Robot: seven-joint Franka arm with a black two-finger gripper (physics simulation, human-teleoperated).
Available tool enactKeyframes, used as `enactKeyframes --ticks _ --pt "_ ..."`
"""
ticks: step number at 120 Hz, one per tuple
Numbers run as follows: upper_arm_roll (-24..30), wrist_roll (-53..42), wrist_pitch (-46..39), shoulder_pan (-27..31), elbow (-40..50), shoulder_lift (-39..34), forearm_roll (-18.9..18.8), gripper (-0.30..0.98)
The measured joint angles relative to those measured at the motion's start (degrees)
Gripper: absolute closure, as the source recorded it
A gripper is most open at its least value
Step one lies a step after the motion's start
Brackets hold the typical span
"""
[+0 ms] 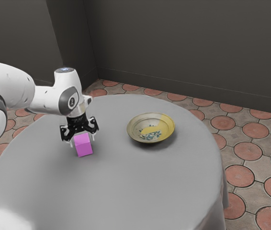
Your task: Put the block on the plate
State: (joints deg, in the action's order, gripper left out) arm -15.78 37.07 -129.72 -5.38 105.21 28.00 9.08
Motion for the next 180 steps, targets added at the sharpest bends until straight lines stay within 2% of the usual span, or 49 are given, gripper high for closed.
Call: enactKeyframes --ticks 13,46,109,131,149,180 --pt "0.50 1.26 -1.10 0.39 0.24 0.58 -0.02 0.02" --pt "0.58 3.54 -1.96 0.45 0.63 0.53 -0.02 0.22" --pt "0.93 5.76 -1.86 -0.42 0.98 -2.12 -0.09 0.28" --pt "1.86 6.27 -1.98 -4.74 0.32 -5.85 -0.15 0.32" --pt "3.72 6.69 -2.37 -8.64 -5.10 -4.78 -0.17 0.33" --pt "4.55 7.41 -2.61 -13.99 -23.91 9.38 0.09 0.32"
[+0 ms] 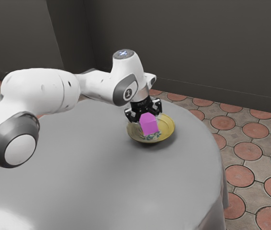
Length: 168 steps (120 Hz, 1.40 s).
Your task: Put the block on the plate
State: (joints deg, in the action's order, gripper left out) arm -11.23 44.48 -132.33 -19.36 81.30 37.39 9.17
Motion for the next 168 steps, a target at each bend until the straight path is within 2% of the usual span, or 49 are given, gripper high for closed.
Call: enactKeyframes --ticks 35,61,73,99,120,139,152,168 --pt "1.16 0.44 -0.12 1.48 -6.77 6.97 0.19 0.31" --pt "1.13 0.24 -0.77 2.26 -7.01 6.83 0.23 0.12" --pt "1.12 0.12 -0.71 2.10 -4.13 3.04 0.09 0.08" --pt "1.05 -1.92 1.77 2.39 10.64 -10.59 -0.24 0.03" --pt "1.45 -5.80 9.16 3.10 19.29 -22.79 -4.09 0.01" --pt "5.24 -12.43 17.37 6.94 20.13 -29.38 -7.68 0.01" --pt "9.69 -18.88 21.73 11.55 17.76 -30.30 -9.27 0.00" --pt "10.62 -26.60 26.57 13.18 14.01 -30.44 -9.96 0.00"
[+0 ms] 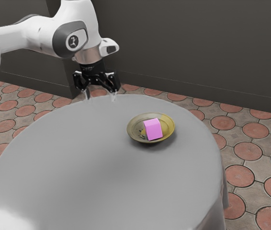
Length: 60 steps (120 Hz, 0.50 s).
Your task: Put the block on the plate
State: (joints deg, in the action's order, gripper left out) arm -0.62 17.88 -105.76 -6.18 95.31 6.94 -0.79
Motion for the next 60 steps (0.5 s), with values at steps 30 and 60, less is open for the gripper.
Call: enactKeyframes --ticks 30,60 --pt "-0.31 -11.70 7.29 1.61 -7.30 0.23 -0.38 0.00" --pt "-0.47 -20.00 13.06 5.11 -10.86 0.20 -0.53 0.00"
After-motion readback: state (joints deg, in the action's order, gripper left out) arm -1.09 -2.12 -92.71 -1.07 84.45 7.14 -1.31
